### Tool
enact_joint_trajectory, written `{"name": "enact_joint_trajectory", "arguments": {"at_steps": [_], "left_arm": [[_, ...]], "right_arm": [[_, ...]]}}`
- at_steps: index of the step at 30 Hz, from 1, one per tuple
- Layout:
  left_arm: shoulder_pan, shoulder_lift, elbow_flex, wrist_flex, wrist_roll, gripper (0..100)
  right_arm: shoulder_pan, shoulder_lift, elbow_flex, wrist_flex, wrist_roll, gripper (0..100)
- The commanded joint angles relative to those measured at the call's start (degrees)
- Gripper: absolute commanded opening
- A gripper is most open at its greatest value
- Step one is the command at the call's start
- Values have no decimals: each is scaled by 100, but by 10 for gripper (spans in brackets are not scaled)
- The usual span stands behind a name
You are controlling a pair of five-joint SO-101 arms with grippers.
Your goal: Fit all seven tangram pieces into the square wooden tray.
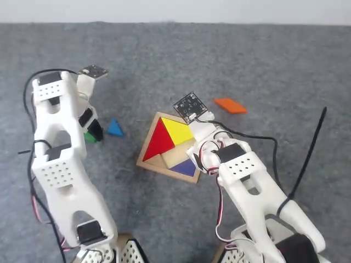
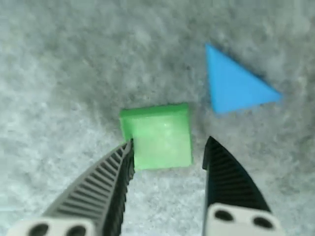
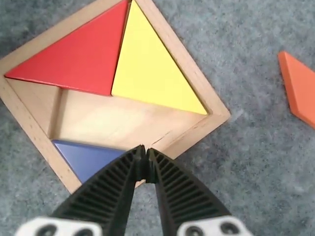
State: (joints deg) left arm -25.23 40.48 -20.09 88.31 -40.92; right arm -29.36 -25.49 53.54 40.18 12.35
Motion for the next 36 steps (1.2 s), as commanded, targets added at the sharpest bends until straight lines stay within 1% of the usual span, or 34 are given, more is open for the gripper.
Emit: {"name": "enact_joint_trajectory", "arguments": {"at_steps": [1,3,6,11,17,22,26,36], "left_arm": [[-18,360,-145,-334,-62,226],[-26,536,-418,-141,-149,226],[0,756,-708,211,-510,225],[-114,1099,-1209,475,-677,212],[-141,1389,-1534,686,-1073,131],[-105,1248,-1543,985,-1363,76],[-105,932,-1534,1090,-1389,54],[-105,519,-1499,1213,-1363,55]], "right_arm": [[66,-321,-44,-57,-62,16],[66,-321,-44,-57,-62,16],[66,-321,-44,-57,-62,16],[66,-321,-44,-57,-62,16],[66,-321,-44,-66,-62,16],[66,-321,-44,-66,-62,16],[66,-321,-44,-66,-62,16],[66,-321,-44,-66,-62,16]]}}
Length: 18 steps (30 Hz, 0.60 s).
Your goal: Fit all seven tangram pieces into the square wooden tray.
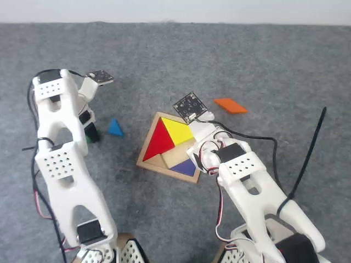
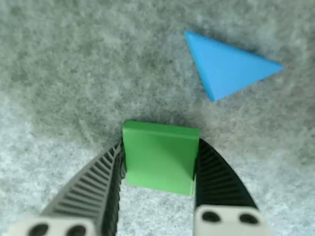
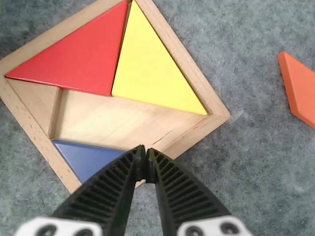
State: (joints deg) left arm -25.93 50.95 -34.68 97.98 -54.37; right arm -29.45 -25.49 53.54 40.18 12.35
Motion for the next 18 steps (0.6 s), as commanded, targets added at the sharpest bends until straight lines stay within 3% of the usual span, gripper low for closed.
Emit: {"name": "enact_joint_trajectory", "arguments": {"at_steps": [1,10,18], "left_arm": [[-35,-589,-31,246,0,54],[44,-1503,251,255,211,54],[703,-2927,1349,246,571,54]], "right_arm": [[75,-321,-44,-66,-62,16],[75,-321,-44,-75,-62,16],[215,-374,-53,-48,-62,15]]}}
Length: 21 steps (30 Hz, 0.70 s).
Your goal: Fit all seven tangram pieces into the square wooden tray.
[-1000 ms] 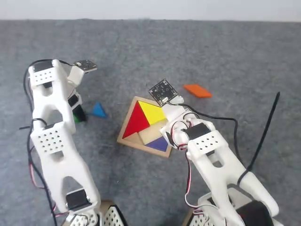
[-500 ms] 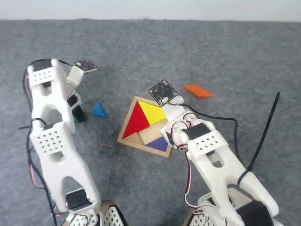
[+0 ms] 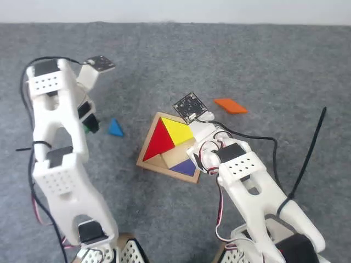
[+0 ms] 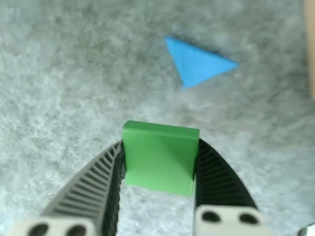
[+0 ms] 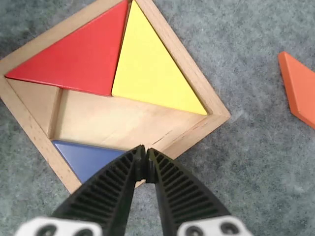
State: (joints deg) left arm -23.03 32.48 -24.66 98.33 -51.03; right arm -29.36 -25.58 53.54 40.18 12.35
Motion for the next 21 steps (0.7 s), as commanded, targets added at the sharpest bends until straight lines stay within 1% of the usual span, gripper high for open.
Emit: {"name": "enact_joint_trajectory", "arguments": {"at_steps": [1,3,6,9,14,17,21], "left_arm": [[536,-1266,497,202,316,54],[800,-1609,804,141,527,54],[1178,-1996,1358,-255,949,54],[1591,-2303,2149,-897,1222,54],[2426,-2778,3354,-1969,1591,54],[3015,-2822,3723,-2470,1776,55],[3692,-2822,4040,-2936,1864,55]], "right_arm": [[259,-365,-70,-48,-62,15],[365,-374,-88,-48,-62,15],[488,-418,-114,-48,-79,14],[716,-708,-123,-22,-475,16],[1446,-1446,-79,145,-993,16],[1807,-1842,141,-57,-1284,16],[1895,-2132,387,-251,-1451,16]]}}
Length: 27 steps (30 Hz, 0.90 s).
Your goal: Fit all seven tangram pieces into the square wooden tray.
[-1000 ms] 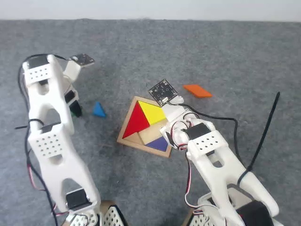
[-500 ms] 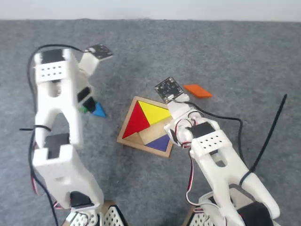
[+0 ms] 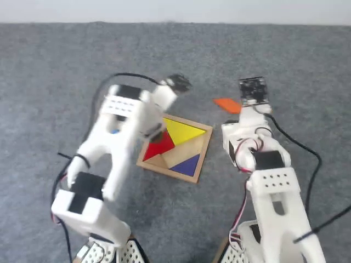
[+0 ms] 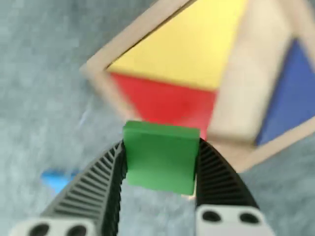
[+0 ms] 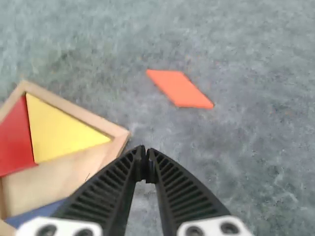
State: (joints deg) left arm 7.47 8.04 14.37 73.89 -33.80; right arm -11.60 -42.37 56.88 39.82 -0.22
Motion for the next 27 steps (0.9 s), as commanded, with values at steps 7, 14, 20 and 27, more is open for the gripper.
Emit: {"name": "enact_joint_trajectory", "arguments": {"at_steps": [7,14,20,27], "left_arm": [[1213,-378,945,-1160,123,55],[1178,-378,1358,-1829,668,58],[1134,-378,1385,-1890,571,59],[1125,-387,1393,-1705,563,139]], "right_arm": [[119,-505,79,-224,-193,16],[119,-505,79,-224,-193,16],[119,-505,79,-224,-193,16],[119,-497,79,-224,-193,16]]}}
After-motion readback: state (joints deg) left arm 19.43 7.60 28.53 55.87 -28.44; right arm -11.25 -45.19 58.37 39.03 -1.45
